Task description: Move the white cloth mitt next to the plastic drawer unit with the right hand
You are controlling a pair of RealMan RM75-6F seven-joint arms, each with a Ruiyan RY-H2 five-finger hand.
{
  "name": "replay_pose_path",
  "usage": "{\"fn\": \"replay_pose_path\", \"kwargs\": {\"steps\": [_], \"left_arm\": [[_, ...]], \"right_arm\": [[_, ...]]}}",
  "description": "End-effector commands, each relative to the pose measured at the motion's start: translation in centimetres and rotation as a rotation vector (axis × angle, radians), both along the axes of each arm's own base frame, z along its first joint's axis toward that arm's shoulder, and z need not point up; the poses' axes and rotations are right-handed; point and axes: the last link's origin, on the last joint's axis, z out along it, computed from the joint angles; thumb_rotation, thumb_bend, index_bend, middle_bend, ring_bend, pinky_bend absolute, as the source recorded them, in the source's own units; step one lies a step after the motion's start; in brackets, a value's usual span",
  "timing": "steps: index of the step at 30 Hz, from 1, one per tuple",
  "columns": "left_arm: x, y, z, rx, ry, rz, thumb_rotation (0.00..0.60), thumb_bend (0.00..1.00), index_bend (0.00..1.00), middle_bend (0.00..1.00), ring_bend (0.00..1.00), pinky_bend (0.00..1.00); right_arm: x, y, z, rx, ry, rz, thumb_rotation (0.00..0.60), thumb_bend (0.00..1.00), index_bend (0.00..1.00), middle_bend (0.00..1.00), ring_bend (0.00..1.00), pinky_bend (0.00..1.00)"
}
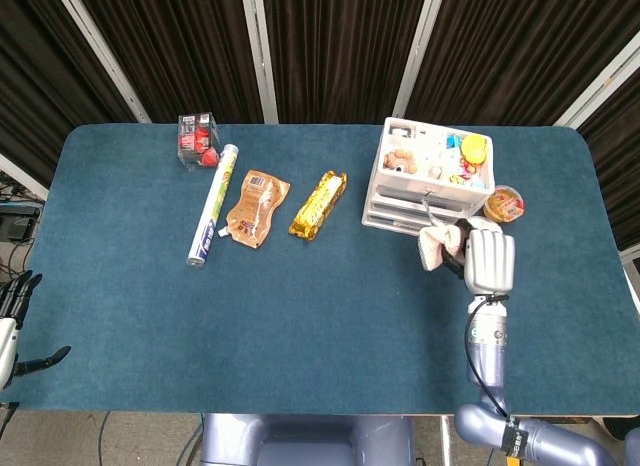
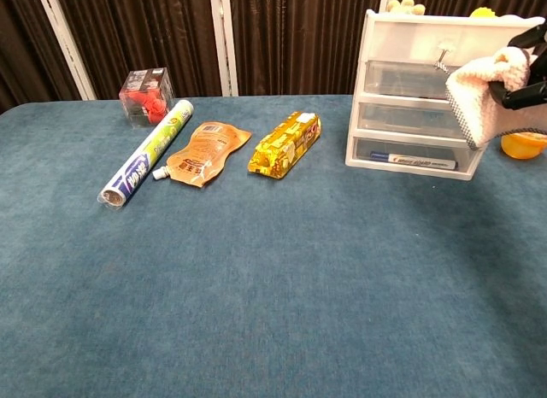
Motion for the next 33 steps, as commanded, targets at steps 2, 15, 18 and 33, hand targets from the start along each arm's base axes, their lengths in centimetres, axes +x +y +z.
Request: {"fn": "replay_pose_path", "kwargs": {"steps": [2, 15, 18, 33], "left_arm": [[0.0, 0.0, 0.0, 0.000, -0.001, 0.000, 0.600, 0.01, 0.00, 0.00, 0.00, 0.00], [0.0, 0.0, 0.0, 0.002, -0.005, 0.000, 0.600, 0.01, 0.00, 0.00, 0.00, 0.00], [0.0, 0.0, 0.1, 0.001, -0.006, 0.001, 0.600, 0.01, 0.00, 0.00, 0.00, 0.00], [0.0, -0.1, 0.4, 0.004, 0.006, -0.008, 0.600, 0.01, 0.00, 0.00, 0.00, 0.00]], "right_arm": [[0.1, -0.1, -0.3, 0.002, 0.003, 0.005, 0.600, 0.51, 0.71, 1.00, 0.98, 0.95], [-0.2, 0.2, -1.8, 0.055, 0.052, 0.008, 0.600, 0.07, 0.36, 0.83, 0.82, 0.81], [-0.5, 0.5, -2.2, 0.079, 0.069, -0.002, 0.600, 0.01, 0.27, 0.74, 0.59, 0.76], [-3.1, 6.2, 0.6, 0.225, 0.129, -0.042, 0.600, 0.00, 0.02, 0.18, 0.10, 0.25]]}}
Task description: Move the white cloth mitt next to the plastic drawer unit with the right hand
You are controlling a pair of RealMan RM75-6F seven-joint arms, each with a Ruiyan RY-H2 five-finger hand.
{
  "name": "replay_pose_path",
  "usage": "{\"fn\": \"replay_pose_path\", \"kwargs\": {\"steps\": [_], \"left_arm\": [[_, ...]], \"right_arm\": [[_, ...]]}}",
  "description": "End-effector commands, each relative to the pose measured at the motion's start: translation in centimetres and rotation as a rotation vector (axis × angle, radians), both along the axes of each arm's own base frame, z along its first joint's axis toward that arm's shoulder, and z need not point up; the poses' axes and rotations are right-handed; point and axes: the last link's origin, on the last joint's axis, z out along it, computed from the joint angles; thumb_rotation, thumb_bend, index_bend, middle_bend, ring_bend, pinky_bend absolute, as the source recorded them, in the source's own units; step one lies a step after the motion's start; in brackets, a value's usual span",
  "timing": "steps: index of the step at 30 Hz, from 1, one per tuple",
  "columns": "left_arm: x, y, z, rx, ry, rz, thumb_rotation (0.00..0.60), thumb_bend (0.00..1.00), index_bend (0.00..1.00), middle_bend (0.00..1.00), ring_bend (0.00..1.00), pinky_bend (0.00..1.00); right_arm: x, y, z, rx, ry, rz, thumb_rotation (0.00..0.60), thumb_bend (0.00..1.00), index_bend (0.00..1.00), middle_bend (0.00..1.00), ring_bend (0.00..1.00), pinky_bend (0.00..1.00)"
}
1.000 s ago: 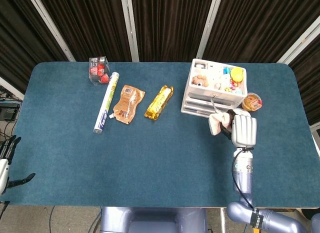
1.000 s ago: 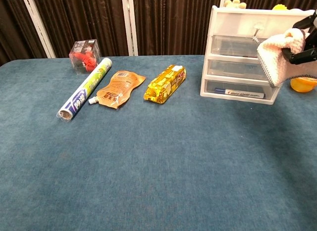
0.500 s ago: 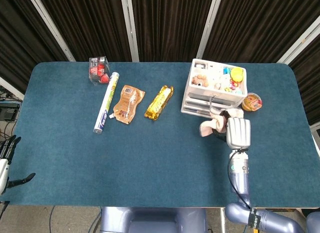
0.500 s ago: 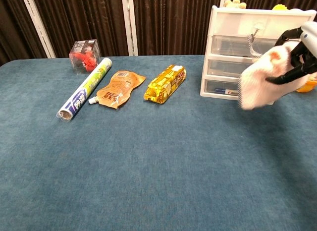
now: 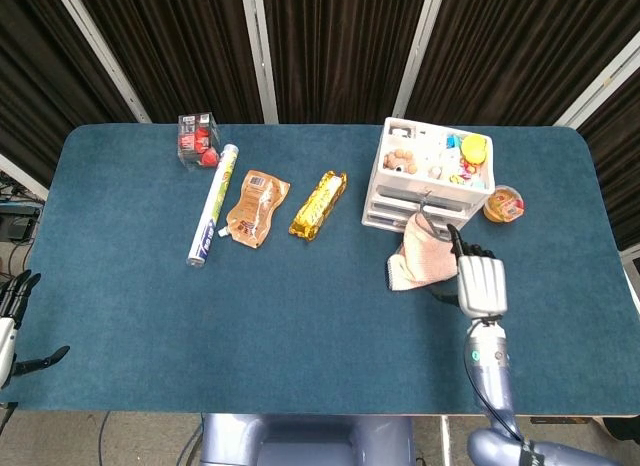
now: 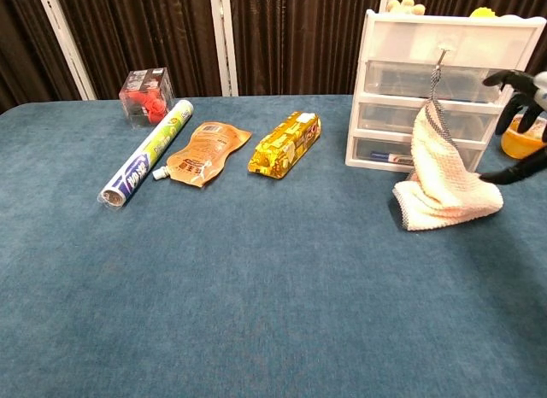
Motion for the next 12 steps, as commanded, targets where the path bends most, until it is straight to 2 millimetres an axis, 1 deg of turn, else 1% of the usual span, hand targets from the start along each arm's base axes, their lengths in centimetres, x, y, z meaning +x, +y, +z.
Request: {"fn": "replay_pose_path", "kwargs": {"steps": [1, 3, 5, 6, 8, 9, 12], "left_arm": [[-0.1, -0.1, 0.1, 0.000, 0.012, -0.002, 0.600, 0.01, 0.00, 0.00, 0.00, 0.00], [-0.2, -0.1, 0.1, 0.002, 0.027, -0.006, 0.600, 0.01, 0.00, 0.00, 0.00, 0.00], [-0.2, -0.1, 0.2, 0.005, 0.043, -0.009, 0.600, 0.00, 0.00, 0.00, 0.00, 0.00], [-0.3, -0.1, 0.2, 0.004, 0.056, -0.009, 0.600, 0.00, 0.00, 0.00, 0.00, 0.00], [-0.4, -0.1, 0.1, -0.001, 0.083, -0.008, 0.600, 0.00, 0.00, 0.00, 0.00, 0.00], [-0.4, -0.1, 0.1, 0.000, 0.102, -0.013, 0.600, 0.00, 0.00, 0.00, 0.00, 0.00], [-0.3, 0.0, 0.1, 0.011, 0.122, -0.029, 0.600, 0.00, 0.00, 0.00, 0.00, 0.00]], "right_arm": [[-1.5, 3.0, 2.3, 0.048, 0.024, -0.001, 0.600, 0.00, 0.01, 0.15, 0.06, 0.21], [-2.2, 4.7, 3.8, 0.078, 0.033, 0.004, 0.600, 0.00, 0.00, 0.08, 0.01, 0.15], [-3.1, 6.1, 5.3, 0.097, 0.050, 0.009, 0.600, 0.00, 0.00, 0.02, 0.00, 0.10], [-3.7, 7.0, 6.0, 0.107, 0.055, 0.004, 0.600, 0.00, 0.00, 0.01, 0.00, 0.09], [-4.6, 8.1, 6.8, 0.120, 0.059, -0.008, 0.600, 0.00, 0.00, 0.00, 0.00, 0.06], [-5.4, 9.0, 7.4, 0.125, 0.061, -0.023, 0.600, 0.00, 0.00, 0.00, 0.00, 0.05], [-6.6, 10.4, 8.4, 0.126, 0.062, -0.034, 0.600, 0.00, 0.00, 0.00, 0.00, 0.03]]}}
